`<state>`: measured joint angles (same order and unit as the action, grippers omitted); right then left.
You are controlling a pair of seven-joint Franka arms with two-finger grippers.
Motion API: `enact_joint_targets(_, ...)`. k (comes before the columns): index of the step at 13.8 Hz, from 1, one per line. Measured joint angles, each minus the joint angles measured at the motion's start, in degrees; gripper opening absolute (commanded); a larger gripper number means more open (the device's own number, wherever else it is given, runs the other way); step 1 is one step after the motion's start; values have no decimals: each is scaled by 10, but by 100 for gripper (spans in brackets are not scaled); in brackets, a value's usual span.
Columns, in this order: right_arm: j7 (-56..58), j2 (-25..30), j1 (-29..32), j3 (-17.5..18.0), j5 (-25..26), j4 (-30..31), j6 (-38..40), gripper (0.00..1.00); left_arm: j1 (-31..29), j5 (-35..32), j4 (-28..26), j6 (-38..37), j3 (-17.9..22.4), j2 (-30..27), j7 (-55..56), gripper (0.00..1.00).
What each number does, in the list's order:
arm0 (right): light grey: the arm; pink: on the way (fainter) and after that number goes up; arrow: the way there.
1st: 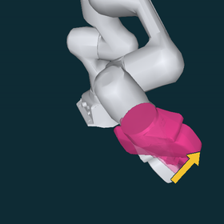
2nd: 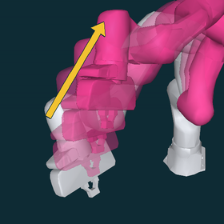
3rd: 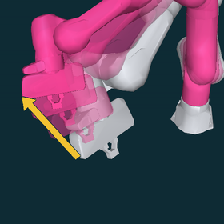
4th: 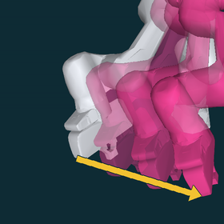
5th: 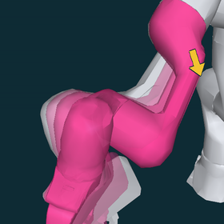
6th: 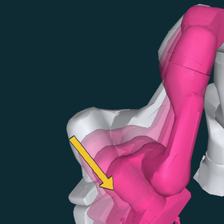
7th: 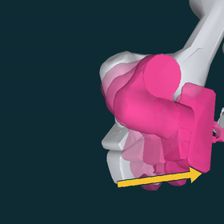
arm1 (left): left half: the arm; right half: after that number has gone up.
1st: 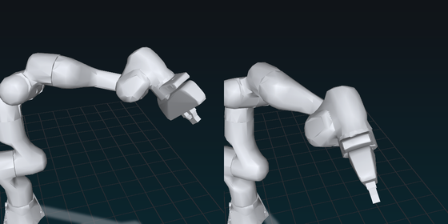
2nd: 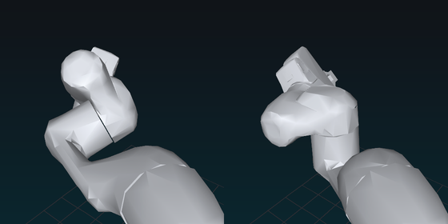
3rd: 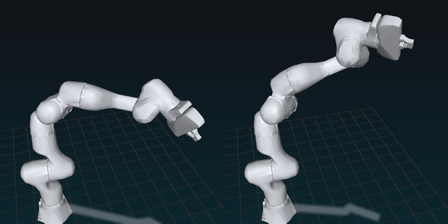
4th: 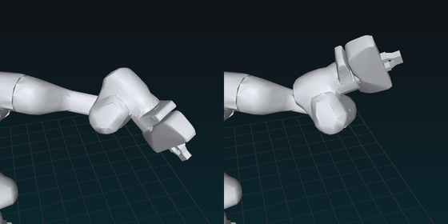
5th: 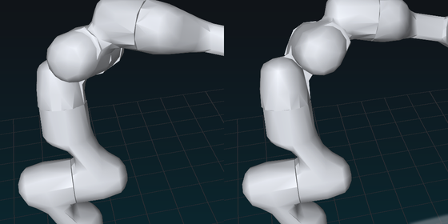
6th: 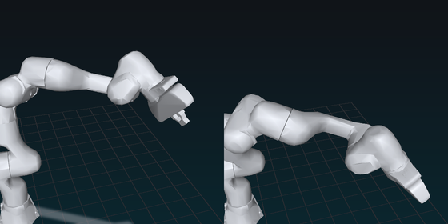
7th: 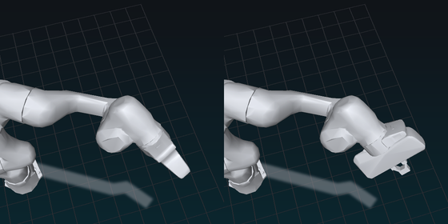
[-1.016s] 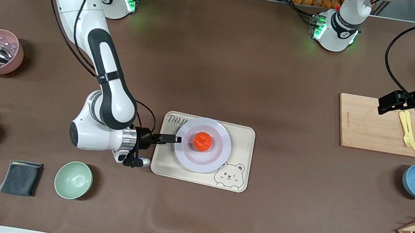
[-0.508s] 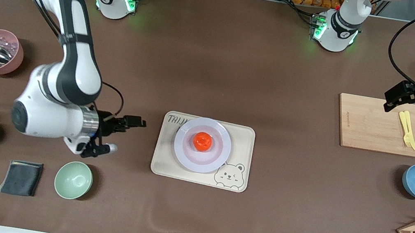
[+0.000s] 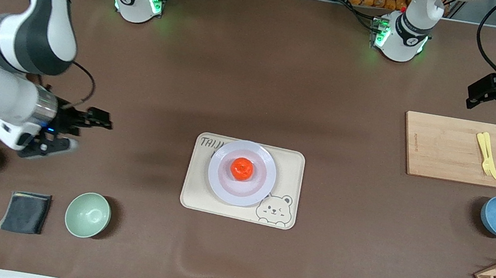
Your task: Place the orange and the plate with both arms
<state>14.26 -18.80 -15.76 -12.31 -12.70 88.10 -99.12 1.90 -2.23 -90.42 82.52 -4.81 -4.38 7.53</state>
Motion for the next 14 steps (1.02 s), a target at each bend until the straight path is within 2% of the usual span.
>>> enact_joint_targets(3, 1, 72, 42, 14, 78, 29, -1, 100, -1, 1, 2, -3, 7, 0, -34, 100)
enact_joint_targets(5, 2, 115, 88, 54, 111, 37, 0, 100, -3, 3, 11, -3, 8, 2, -35, 100)
enact_joint_targets(7, -3, 156, 113, 72, 123, 41, 6, 100, -2, 6, 24, -3, 8, 4, -35, 100)
enact_joint_targets(10, -69, 204, 125, 75, 126, 44, 56, 100, -2, 8, 30, -3, 8, 6, -35, 100)
enact_joint_targets(14, -141, 225, 125, 80, 127, 34, 128, 100, -1, 8, 33, -3, 7, 10, -35, 100)
